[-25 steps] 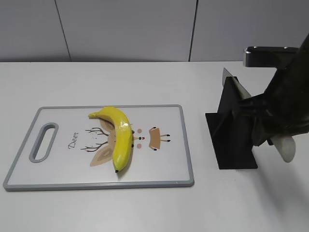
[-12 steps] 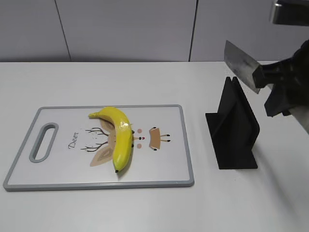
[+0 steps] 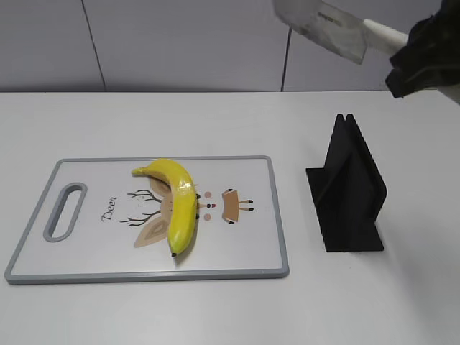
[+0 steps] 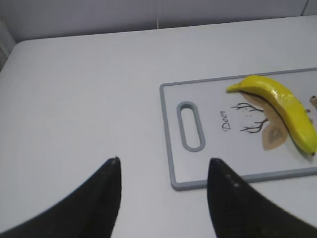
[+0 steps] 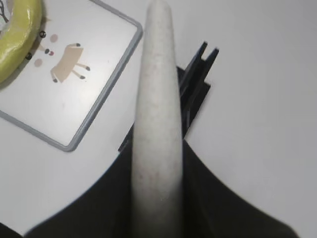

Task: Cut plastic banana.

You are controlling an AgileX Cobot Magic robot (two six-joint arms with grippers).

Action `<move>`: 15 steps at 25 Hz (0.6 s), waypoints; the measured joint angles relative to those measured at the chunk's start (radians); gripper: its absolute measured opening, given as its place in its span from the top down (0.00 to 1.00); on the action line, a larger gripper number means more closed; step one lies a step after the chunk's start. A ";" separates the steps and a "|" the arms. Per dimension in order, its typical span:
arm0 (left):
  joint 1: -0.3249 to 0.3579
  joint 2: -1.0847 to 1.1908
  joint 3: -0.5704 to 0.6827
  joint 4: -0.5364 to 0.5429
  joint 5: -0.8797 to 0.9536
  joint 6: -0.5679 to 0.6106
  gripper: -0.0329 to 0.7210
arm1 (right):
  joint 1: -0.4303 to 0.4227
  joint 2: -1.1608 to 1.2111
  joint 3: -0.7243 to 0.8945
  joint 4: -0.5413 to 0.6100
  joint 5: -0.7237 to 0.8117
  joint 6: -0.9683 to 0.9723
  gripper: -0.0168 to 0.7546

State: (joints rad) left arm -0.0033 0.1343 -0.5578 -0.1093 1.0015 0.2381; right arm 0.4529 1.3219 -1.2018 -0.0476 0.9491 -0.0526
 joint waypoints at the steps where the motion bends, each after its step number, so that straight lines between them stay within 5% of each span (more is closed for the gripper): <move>1: 0.000 0.035 -0.003 -0.017 -0.026 0.021 0.25 | 0.000 0.006 -0.013 0.000 -0.010 -0.043 0.76; 6: 0.000 0.232 -0.019 -0.144 -0.217 0.147 0.25 | 0.000 0.100 -0.110 0.000 -0.013 -0.248 0.76; 15: 0.000 0.658 -0.275 -0.414 -0.264 0.674 0.25 | 0.000 0.316 -0.385 0.194 0.037 -0.590 0.76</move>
State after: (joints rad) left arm -0.0033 0.7927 -0.8332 -0.5236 0.7373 0.9119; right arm 0.4529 1.6379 -1.5871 0.1467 0.9856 -0.6423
